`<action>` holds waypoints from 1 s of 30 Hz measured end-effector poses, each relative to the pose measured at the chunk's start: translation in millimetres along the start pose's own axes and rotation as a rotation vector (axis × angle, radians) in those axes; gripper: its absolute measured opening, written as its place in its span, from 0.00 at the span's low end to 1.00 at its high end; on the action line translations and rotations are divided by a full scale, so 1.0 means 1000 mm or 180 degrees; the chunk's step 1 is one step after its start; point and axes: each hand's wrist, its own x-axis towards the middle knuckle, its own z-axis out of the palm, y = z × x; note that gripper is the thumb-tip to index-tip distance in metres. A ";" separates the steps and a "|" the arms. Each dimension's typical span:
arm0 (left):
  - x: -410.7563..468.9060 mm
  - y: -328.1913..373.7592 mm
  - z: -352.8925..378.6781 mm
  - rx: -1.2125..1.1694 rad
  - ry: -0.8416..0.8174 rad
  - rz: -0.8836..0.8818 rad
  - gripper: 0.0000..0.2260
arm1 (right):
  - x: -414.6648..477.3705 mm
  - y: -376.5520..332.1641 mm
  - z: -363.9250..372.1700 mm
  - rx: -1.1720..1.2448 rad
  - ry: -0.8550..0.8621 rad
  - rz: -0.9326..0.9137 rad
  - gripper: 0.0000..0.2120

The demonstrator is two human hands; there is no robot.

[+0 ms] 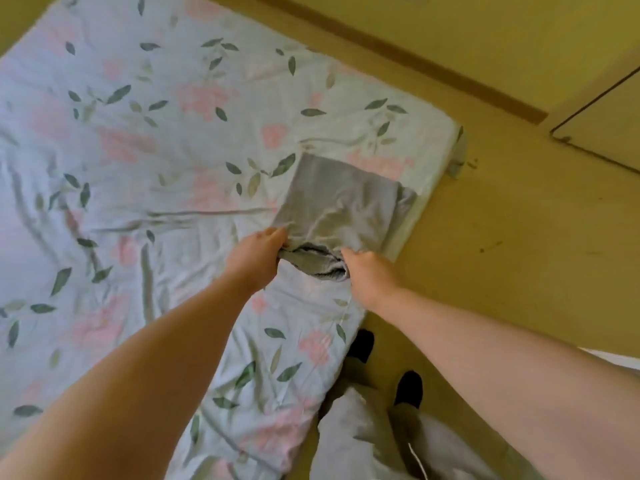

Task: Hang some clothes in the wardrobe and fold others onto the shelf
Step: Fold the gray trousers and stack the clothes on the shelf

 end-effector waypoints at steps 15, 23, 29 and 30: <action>-0.138 -0.085 0.148 0.0645 -0.0542 0.0311 0.19 | -0.045 -0.060 0.161 -0.0400 -0.1280 -0.0754 0.10; -0.107 -0.072 0.176 0.1037 -0.2264 -0.0374 0.22 | -0.010 -0.024 0.173 -0.0143 -0.1862 -0.0384 0.13; 0.008 -0.033 0.157 0.0665 -0.1362 -0.0713 0.13 | 0.075 0.052 0.124 0.1427 -0.0324 0.1336 0.08; 0.031 -0.028 0.152 0.0566 -0.1251 -0.0726 0.13 | 0.089 0.064 0.115 0.1626 -0.0095 0.1551 0.09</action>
